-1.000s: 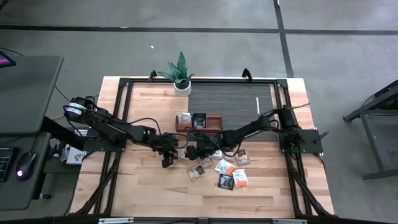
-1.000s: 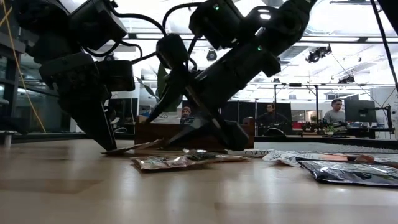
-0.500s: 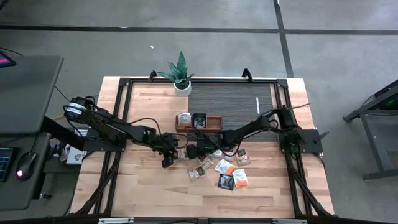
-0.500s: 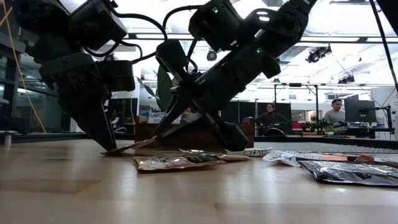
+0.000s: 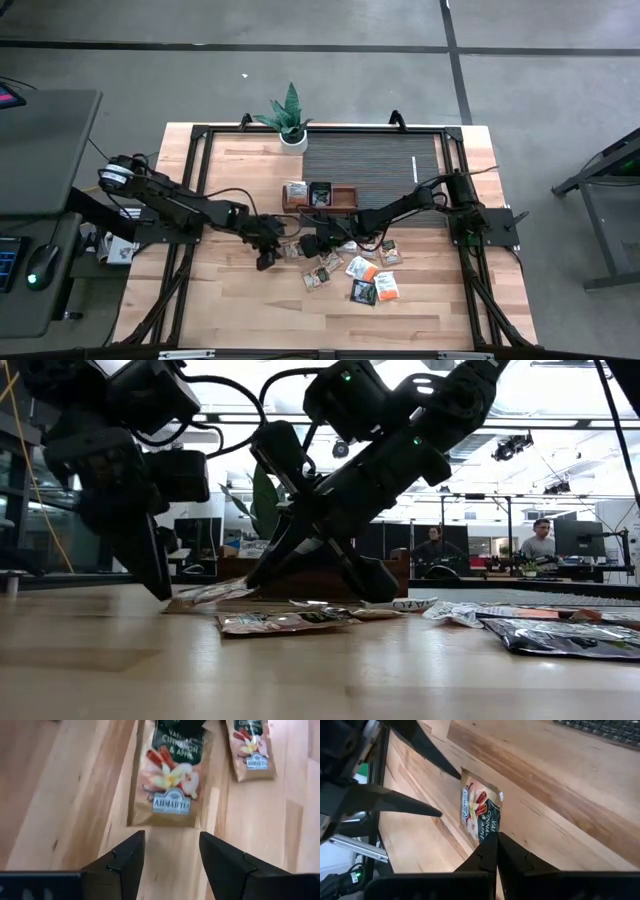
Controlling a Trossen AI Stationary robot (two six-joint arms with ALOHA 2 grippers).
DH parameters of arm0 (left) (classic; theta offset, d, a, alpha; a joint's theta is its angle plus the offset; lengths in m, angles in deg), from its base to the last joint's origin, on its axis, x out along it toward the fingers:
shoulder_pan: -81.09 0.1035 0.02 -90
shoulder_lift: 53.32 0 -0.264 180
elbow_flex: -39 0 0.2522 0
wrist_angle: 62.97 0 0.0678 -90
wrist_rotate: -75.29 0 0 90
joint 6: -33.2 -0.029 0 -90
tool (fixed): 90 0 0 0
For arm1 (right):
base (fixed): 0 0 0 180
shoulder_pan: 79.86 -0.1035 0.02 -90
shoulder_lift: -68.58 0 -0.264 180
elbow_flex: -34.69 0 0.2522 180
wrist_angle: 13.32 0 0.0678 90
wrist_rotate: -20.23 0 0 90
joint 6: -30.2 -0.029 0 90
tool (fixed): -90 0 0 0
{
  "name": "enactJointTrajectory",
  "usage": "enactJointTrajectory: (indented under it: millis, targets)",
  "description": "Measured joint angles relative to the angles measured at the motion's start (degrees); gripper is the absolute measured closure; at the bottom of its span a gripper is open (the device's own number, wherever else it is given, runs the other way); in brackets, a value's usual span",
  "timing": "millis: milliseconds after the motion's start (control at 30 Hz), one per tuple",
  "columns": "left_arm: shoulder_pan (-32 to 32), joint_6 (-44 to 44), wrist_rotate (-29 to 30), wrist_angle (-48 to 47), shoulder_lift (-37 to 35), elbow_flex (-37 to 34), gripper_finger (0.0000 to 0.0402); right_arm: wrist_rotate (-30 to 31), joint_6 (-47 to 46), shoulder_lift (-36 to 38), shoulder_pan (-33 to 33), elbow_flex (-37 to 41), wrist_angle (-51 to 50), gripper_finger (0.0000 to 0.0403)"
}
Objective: Pick & Place Tea
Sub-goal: Put the brown tea bag into the right section of the wooden organizer
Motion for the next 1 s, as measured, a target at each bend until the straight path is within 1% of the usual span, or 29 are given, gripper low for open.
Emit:
enactJointTrajectory:
  millis: [133,233,400,567,733,900,1000]
  targets:
    - [0.0,0.0,0.0,-2.9,-3.5,0.0,0.0216,-0.3,0.7,0.0,0.0,0.0,0.8,0.0402]
    - [0.0,0.4,0.4,-5.4,-6.5,0.0,0.0216,-1.7,2.0,0.6,0.2,0.0,2.1,0.0402]
    - [0.0,1.4,5.3,-10.9,-13.8,0.1,0.0216,-4.1,6.1,5.6,1.2,0.0,0.0,0.0402]
    - [0.0,1.4,8.9,-13.8,-21.1,0.2,0.0216,-3.8,11.2,13.9,3.0,0.0,-3.8,0.0403]
    - [0.0,1.6,10.7,-14.0,-25.8,0.2,0.0216,-2.9,17.5,24.8,5.5,0.0,-9.6,0.0403]
    - [0.0,2.8,11.0,-13.7,-27.2,0.2,0.0216,-3.7,25.5,35.8,9.0,-0.1,-20.9,0.0403]
    - [0.0,2.9,10.6,-13.4,-27.2,0.2,0.0216,-5.3,30.0,41.2,11.4,-0.2,-27.7,0.0403]
